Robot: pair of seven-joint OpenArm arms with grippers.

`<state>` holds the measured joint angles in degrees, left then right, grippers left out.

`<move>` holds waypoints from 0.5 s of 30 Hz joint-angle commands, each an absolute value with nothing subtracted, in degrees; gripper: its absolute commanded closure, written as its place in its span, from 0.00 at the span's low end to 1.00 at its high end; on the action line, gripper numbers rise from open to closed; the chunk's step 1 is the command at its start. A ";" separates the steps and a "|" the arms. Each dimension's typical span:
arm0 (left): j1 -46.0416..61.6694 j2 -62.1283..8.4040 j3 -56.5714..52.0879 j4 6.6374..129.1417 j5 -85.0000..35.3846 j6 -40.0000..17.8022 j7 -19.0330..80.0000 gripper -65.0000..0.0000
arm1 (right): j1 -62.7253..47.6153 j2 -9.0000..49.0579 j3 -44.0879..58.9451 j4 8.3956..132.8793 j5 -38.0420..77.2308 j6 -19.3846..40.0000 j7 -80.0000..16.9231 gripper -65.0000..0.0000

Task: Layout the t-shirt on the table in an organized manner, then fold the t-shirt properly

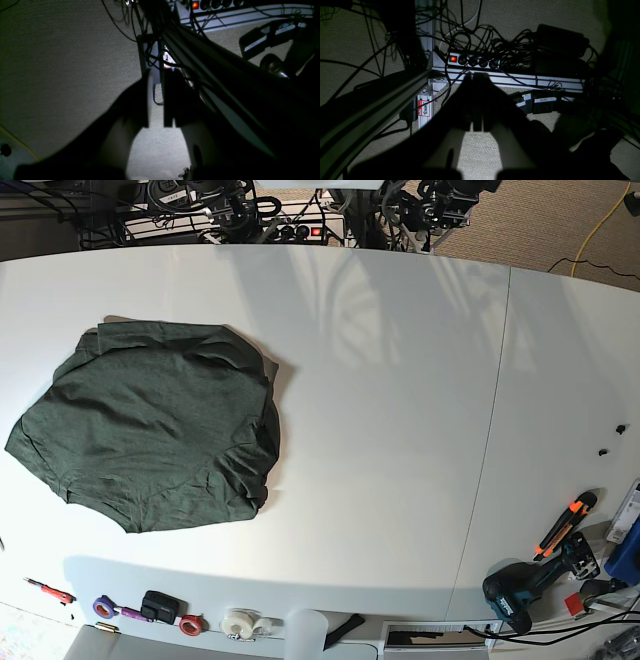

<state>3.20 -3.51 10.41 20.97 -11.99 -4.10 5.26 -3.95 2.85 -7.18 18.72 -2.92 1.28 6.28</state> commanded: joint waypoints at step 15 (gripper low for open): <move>3.16 -3.53 10.37 21.93 -11.97 -4.47 4.73 0.86 | -3.99 3.18 -7.07 21.43 -2.42 1.04 6.42 1.00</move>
